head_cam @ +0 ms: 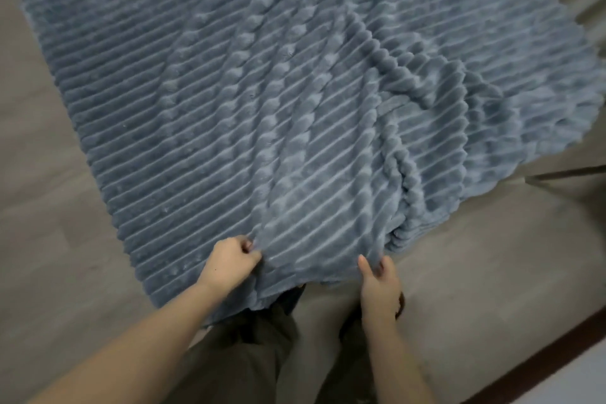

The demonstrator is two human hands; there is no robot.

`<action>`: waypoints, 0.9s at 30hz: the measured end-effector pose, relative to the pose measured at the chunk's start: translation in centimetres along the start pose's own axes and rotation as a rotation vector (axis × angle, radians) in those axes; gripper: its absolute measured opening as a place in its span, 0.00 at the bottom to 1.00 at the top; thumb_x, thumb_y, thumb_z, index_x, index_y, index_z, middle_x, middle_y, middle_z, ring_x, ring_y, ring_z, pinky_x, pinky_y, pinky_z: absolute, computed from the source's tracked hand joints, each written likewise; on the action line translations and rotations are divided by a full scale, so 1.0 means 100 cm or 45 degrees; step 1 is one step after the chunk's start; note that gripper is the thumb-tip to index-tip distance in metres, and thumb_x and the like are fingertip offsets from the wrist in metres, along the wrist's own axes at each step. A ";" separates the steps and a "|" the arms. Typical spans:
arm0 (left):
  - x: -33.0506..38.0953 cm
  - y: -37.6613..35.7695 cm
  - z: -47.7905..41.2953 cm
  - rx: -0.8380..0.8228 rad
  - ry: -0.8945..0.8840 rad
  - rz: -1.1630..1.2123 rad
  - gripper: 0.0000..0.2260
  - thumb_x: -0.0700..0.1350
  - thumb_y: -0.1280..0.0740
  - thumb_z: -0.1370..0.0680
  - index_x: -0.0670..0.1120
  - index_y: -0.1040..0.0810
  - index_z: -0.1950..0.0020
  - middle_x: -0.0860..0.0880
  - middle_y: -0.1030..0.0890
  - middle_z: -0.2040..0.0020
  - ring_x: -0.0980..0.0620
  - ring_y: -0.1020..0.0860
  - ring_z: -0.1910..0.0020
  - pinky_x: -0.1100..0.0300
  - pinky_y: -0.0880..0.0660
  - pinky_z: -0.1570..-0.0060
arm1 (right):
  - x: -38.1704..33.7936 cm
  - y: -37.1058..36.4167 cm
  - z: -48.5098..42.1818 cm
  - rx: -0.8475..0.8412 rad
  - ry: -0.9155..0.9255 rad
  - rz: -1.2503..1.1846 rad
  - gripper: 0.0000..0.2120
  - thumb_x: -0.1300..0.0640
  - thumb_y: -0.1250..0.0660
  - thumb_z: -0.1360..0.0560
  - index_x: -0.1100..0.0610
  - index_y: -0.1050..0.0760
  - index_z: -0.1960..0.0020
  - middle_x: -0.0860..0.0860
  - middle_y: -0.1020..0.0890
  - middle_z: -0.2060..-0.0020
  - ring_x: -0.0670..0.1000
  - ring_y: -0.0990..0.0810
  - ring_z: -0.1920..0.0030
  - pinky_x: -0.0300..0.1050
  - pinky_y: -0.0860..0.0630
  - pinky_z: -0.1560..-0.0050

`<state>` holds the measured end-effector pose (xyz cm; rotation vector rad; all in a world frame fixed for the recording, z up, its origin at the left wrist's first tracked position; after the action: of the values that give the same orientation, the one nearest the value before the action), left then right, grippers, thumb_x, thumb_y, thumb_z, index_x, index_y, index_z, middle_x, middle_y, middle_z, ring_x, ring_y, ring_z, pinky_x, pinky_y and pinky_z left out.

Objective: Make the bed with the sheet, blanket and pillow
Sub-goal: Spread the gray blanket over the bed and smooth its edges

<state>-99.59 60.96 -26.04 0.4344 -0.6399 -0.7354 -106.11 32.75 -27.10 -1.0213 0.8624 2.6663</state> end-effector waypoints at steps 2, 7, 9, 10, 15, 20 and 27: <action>0.001 -0.002 0.008 0.060 -0.035 -0.026 0.10 0.44 0.36 0.23 0.41 0.26 0.62 0.47 0.22 0.66 0.48 0.23 0.66 0.54 0.27 0.64 | 0.015 0.025 0.006 0.087 0.011 0.093 0.10 0.53 0.31 0.25 0.49 0.29 0.63 0.50 0.24 0.66 0.50 0.23 0.58 0.52 0.27 0.56; 0.025 -0.041 0.027 0.040 -0.114 -0.109 0.04 0.40 0.35 0.23 0.46 0.23 0.51 0.53 0.25 0.53 0.53 0.24 0.52 0.61 0.28 0.50 | 0.060 0.037 -0.017 -0.431 -0.294 0.172 0.04 0.63 0.30 0.26 0.59 0.25 0.55 0.58 0.20 0.58 0.60 0.21 0.53 0.63 0.25 0.43; 0.041 -0.065 0.032 0.035 -0.119 -0.067 0.11 0.40 0.34 0.24 0.48 0.24 0.41 0.54 0.27 0.46 0.54 0.24 0.48 0.64 0.30 0.46 | 0.052 0.054 -0.044 -0.399 -0.284 0.151 0.10 0.62 0.29 0.26 0.59 0.26 0.47 0.60 0.21 0.48 0.62 0.21 0.46 0.62 0.26 0.40; 0.051 -0.077 0.033 0.024 -0.122 -0.034 0.14 0.41 0.34 0.23 0.49 0.25 0.38 0.54 0.29 0.44 0.55 0.25 0.48 0.65 0.31 0.47 | 0.041 0.063 -0.060 -0.383 -0.261 0.126 0.15 0.60 0.29 0.25 0.58 0.28 0.40 0.57 0.22 0.43 0.59 0.21 0.44 0.57 0.24 0.41; 0.106 -0.136 0.034 -0.083 -0.160 0.070 0.20 0.45 0.34 0.23 0.53 0.30 0.31 0.57 0.36 0.39 0.59 0.27 0.47 0.67 0.32 0.46 | -0.030 0.098 -0.134 -0.283 -0.057 -0.030 0.36 0.53 0.28 0.27 0.56 0.41 0.25 0.49 0.32 0.31 0.50 0.31 0.32 0.44 0.31 0.36; 0.154 -0.163 0.028 0.021 -0.194 0.196 0.24 0.48 0.32 0.23 0.52 0.32 0.28 0.54 0.37 0.33 0.53 0.27 0.38 0.63 0.31 0.39 | -0.070 0.089 -0.177 -0.418 -0.253 -0.189 0.20 0.53 0.30 0.24 0.57 0.28 0.34 0.53 0.20 0.42 0.49 0.20 0.51 0.41 0.24 0.58; 0.201 -0.173 0.010 0.078 -0.222 0.163 0.30 0.53 0.32 0.24 0.53 0.38 0.24 0.52 0.32 0.31 0.52 0.30 0.33 0.57 0.31 0.34 | -0.079 0.159 -0.195 0.154 0.008 0.062 0.14 0.55 0.35 0.23 0.58 0.23 0.39 0.57 0.19 0.44 0.58 0.21 0.44 0.45 0.28 0.47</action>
<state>-97.15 34.59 -27.57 0.3841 -0.8476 -0.6376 -94.53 9.04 -26.34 -0.9932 1.0483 2.6141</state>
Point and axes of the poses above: each hand's wrist, its own z-axis away from the middle knuckle, its own y-axis out of the back of the hand, x = y × z, the point moved 5 cm from there along -z, towards the middle knuckle
